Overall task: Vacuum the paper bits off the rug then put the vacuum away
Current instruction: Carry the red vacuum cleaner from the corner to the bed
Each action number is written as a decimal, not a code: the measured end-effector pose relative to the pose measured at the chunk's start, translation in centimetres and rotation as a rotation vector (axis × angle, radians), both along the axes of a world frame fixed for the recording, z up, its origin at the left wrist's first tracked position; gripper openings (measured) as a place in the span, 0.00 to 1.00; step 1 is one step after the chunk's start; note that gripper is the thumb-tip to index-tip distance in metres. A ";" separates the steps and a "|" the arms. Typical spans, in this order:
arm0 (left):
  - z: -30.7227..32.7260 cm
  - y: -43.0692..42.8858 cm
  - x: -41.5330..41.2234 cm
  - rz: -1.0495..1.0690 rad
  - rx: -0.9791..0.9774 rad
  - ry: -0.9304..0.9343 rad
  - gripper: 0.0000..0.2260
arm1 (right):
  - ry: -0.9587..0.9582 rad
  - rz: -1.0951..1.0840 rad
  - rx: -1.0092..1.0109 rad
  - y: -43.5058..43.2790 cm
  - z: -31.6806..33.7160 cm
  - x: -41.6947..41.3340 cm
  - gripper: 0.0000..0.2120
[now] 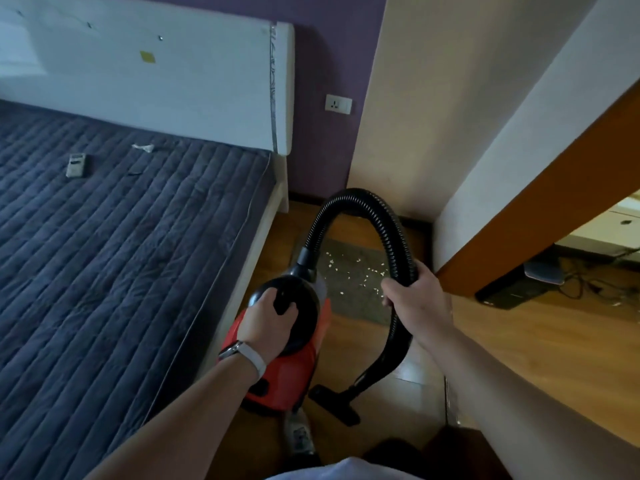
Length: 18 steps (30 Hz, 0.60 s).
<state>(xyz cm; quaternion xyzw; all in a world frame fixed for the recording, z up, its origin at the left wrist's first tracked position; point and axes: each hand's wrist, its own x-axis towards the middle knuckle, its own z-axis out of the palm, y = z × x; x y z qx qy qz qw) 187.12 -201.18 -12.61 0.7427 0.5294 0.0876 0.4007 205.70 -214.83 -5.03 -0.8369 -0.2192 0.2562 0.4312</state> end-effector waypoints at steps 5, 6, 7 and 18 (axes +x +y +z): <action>-0.6 4.6 1.1 0.054 0.003 0.011 0.06 | 0.041 0.047 0.026 5.6 -1.4 2.0 0.14; -0.7 5.5 1.4 0.063 0.008 0.015 0.06 | 0.056 0.047 0.043 6.7 -1.8 2.4 0.15; -1.0 6.2 1.6 0.071 0.010 0.022 0.06 | 0.070 0.043 0.057 7.8 -2.2 2.9 0.16; -6.1 12.4 5.6 0.299 -0.049 0.155 0.08 | 0.332 0.166 0.002 19.8 -11.0 9.3 0.06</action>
